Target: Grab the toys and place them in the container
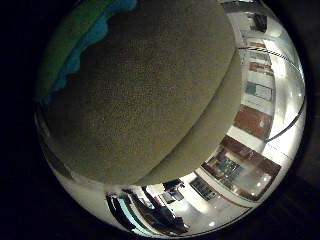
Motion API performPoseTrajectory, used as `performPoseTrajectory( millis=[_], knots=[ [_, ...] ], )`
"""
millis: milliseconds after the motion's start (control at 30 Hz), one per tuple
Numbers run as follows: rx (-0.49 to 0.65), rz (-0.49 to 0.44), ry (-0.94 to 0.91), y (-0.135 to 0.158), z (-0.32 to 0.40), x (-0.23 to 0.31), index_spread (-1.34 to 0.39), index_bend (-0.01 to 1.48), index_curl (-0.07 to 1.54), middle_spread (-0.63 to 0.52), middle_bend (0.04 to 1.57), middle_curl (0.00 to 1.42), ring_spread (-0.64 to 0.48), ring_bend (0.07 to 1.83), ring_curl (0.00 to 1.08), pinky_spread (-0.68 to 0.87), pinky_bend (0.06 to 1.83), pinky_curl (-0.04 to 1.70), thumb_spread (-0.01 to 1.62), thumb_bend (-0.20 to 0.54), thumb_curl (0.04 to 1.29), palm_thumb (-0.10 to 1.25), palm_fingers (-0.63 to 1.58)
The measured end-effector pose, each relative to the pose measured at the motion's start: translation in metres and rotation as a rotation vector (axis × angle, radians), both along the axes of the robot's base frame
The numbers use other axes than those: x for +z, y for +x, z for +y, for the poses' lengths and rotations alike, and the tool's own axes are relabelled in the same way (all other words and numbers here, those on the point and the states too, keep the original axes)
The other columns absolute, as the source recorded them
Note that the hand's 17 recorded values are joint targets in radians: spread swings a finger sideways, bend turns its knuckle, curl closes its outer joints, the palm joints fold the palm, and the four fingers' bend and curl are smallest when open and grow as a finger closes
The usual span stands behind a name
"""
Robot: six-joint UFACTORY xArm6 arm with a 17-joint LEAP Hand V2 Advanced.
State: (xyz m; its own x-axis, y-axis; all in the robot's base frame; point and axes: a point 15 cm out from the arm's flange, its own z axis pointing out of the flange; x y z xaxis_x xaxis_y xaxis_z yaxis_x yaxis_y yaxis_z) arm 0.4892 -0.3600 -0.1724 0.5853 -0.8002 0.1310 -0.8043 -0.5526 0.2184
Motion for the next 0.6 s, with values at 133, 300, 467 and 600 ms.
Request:
performPoseTrajectory(
  millis=[133, 300, 467, 600],
  knots=[
    [-0.004, -0.039, -0.016, 0.004, -0.021, 0.018, -0.51, 0.34, 0.51, -0.37, 0.65, 0.6, -0.36, 0.87, 0.52, -0.38, 1.01, 0.25, 0.99, -0.019, 0.31, 0.66, 1.19],
    [-0.022, -0.073, -0.035, 0.002, -0.052, 0.054, -0.55, 0.61, 0.78, -0.42, 0.87, 0.84, -0.35, 1.15, 0.69, -0.33, 1.34, 0.43, 1.09, -0.01, 0.31, 0.74, 1.07],
    [-0.025, -0.072, 0.01, -0.011, -0.042, 0.07, -0.54, 0.8, 1.0, -0.42, 0.99, 1.02, -0.33, 1.27, 0.79, -0.26, 1.49, 0.55, 1.21, -0.001, 0.31, 0.84, 0.97],
    [-0.019, -0.095, 0.074, -0.014, -0.025, 0.098, -0.5, 0.88, 1.08, -0.39, 1.07, 1.09, -0.32, 1.3, 0.84, -0.23, 1.52, 0.61, 1.26, 0.005, 0.33, 0.92, 0.98]
  ],
)
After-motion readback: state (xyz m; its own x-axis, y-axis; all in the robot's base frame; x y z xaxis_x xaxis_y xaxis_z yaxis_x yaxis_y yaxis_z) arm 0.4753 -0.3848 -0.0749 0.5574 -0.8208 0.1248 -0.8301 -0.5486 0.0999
